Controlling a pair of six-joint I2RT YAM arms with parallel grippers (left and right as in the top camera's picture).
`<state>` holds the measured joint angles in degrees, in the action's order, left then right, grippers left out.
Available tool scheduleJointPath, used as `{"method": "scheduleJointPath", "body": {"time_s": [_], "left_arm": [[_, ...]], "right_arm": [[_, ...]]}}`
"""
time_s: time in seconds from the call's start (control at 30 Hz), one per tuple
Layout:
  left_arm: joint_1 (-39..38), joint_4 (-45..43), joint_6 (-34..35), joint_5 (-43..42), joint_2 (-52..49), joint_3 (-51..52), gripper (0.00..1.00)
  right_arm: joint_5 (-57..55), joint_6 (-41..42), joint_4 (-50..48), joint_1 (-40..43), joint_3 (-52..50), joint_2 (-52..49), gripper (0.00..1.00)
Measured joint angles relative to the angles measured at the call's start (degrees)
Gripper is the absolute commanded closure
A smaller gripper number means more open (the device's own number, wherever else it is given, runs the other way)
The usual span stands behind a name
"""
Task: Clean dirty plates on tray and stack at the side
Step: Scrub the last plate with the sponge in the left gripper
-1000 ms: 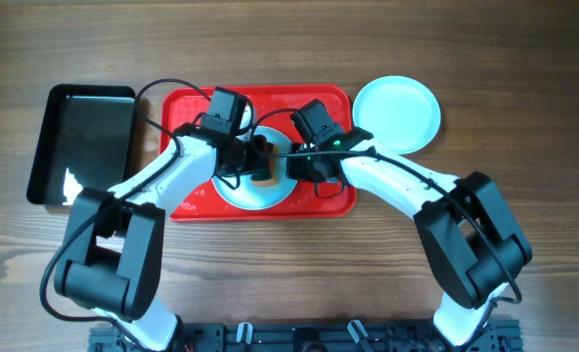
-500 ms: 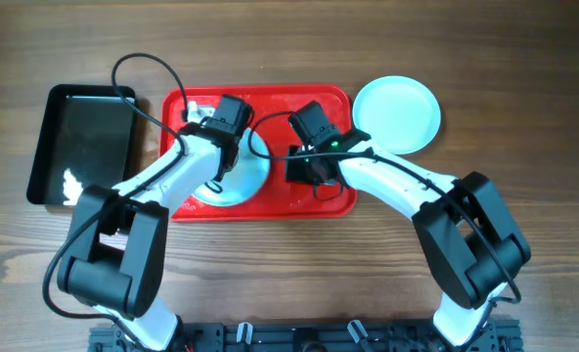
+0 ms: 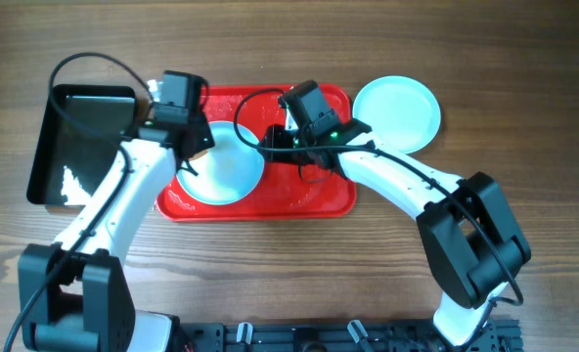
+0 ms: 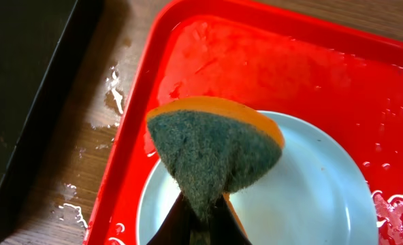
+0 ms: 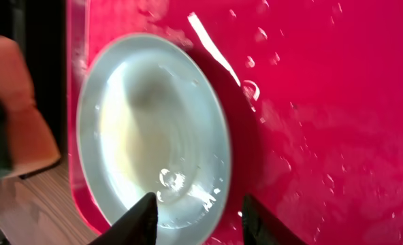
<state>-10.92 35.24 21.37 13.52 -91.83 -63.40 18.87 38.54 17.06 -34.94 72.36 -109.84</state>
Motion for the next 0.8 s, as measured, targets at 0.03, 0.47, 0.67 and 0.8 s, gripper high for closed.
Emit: {"method": "scheduleJointPath", "body": {"time_s": [0.03, 0.47, 0.67, 0.8], "left_arm": [[1.46, 0.39, 0.0, -2.05, 0.0, 0.0, 0.96], [0.79, -7.37, -0.48, -18.08, -2.21, 10.21, 0.96], [0.79, -7.67, -0.76, -14.69, -3.89, 10.56, 0.96], [0.79, -11.32, -2.19, -7.69, -4.33, 10.62, 0.96]], "right_arm": [[-0.09, -0.07, 0.02, 0.0, 0.22, 0.0, 0.54], [-5.05, 0.22, -5.7, -4.44, 0.35, -8.02, 0.65], [-10.12, 0.66, -3.34, -4.81, 1.09, -9.01, 0.96], [-11.91, 0.66, -0.17, -4.94, 2.16, -8.98, 0.96]]}}
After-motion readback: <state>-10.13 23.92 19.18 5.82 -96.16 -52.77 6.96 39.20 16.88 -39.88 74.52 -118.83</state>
